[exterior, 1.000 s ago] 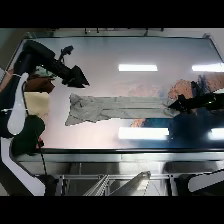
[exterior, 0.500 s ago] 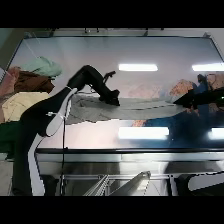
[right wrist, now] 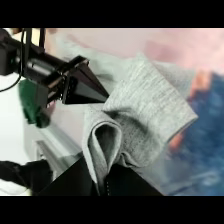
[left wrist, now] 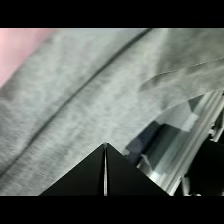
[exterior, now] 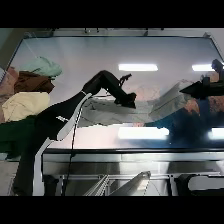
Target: Fold the shirts.
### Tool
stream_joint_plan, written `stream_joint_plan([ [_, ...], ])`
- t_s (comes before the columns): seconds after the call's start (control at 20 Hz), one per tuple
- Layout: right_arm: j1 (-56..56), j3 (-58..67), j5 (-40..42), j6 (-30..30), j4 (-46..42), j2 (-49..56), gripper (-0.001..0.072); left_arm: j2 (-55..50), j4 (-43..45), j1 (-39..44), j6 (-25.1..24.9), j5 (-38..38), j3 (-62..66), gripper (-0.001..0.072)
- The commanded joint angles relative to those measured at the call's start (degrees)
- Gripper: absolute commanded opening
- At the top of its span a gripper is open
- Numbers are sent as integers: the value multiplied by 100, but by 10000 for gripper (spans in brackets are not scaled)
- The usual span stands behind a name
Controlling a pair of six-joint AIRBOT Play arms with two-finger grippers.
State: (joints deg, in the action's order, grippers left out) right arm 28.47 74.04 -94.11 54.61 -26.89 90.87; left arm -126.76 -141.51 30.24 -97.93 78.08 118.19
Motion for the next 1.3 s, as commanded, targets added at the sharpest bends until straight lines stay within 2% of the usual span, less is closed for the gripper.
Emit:
stream_joint_plan([
  [0.0, -601, 13, -81, 33, 745, -299, 15, 809, -199, -522, -61, 428, 164, 13],
  [0.15, -1939, 13, 787, 173, 800, -380, 14, 2295, 286, -1580, -271, 833, -955, 13],
  [0.3, -3560, 13, 2343, 151, 745, -223, 15, 3720, 1128, -2494, -282, 820, -2280, 14],
  [0.45, -4819, 17, 3698, 177, 817, 286, 14, 4712, 1255, -3244, -400, 793, -3460, 14],
  [0.65, -5821, 297, 4594, 63, 1410, 1196, 14, 5580, 1257, -3700, -730, 632, -4562, 14],
  [0.75, -6109, 667, 4623, -17, 1414, 1633, 17, 5939, 1252, -3742, -778, 424, -5038, 14],
  [0.8, -6214, 815, 4605, -85, 1412, 1777, 168, 6102, 1257, -3742, -831, 297, -5263, 14],
  [0.85, -6253, 894, 4548, -87, 1405, 1816, 358, 6264, 1252, -3742, -861, 192, -5501, 14],
  [1.0, -5974, 949, 4044, -31, 966, 1521, 369, 6518, 1252, -3742, -863, 98, -5949, 14],
  [1.05, -5735, 949, 3777, 208, 590, 1311, 365, 6579, 1250, -3742, -863, 96, -6039, 14],
  [1.25, -4428, 852, 2846, 2197, -2474, 413, 364, 6791, 1252, -3742, -872, 164, -6199, 14],
])
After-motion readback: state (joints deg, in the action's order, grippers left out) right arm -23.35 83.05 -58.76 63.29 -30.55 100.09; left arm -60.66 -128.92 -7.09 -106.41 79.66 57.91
